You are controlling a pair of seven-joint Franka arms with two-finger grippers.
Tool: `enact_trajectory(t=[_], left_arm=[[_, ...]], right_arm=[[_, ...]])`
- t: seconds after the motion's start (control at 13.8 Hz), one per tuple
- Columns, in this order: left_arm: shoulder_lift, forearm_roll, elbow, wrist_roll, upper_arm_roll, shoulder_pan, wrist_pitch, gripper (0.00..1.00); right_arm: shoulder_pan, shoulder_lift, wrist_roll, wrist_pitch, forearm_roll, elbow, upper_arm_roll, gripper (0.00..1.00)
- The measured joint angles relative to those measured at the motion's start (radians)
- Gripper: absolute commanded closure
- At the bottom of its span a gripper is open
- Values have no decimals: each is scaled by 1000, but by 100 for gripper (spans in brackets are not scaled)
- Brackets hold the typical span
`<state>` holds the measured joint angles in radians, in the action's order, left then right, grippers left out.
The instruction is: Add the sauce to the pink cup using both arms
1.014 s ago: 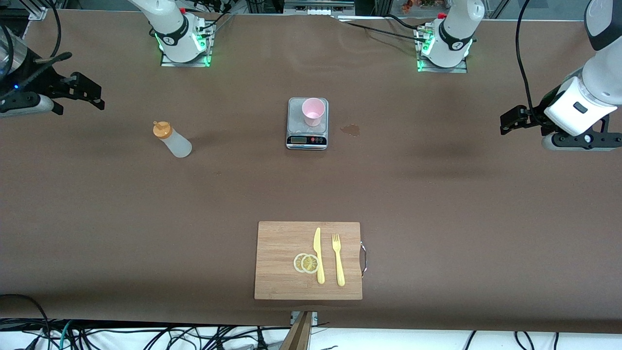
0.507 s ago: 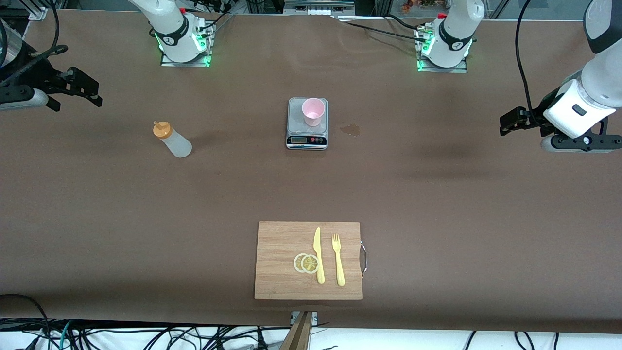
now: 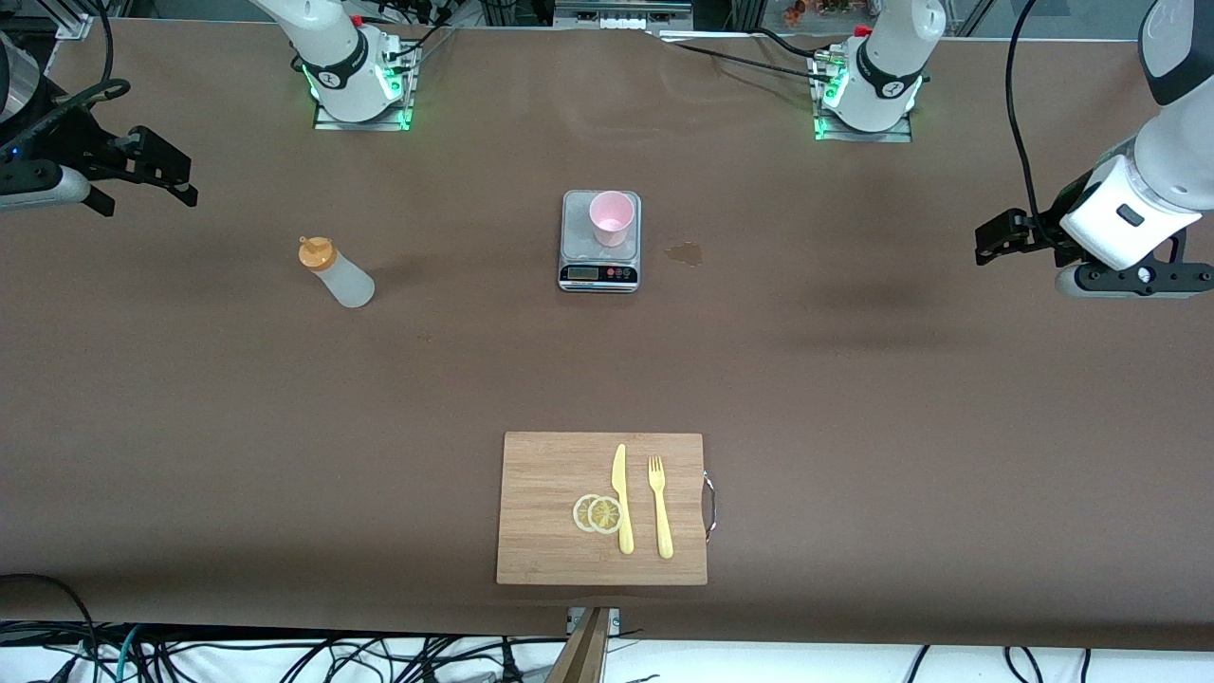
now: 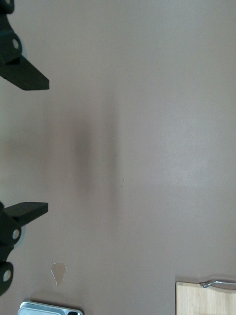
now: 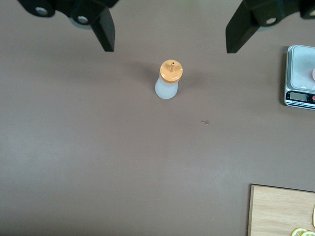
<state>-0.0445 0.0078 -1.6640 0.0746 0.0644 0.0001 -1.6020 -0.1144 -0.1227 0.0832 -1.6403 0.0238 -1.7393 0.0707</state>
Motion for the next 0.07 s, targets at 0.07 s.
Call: enact_trajectory(t=[0.07], left_arm=[[0, 0, 0, 0, 0, 0, 0, 0]], right_arm=[[0, 0, 0, 0, 0, 0, 0, 0]])
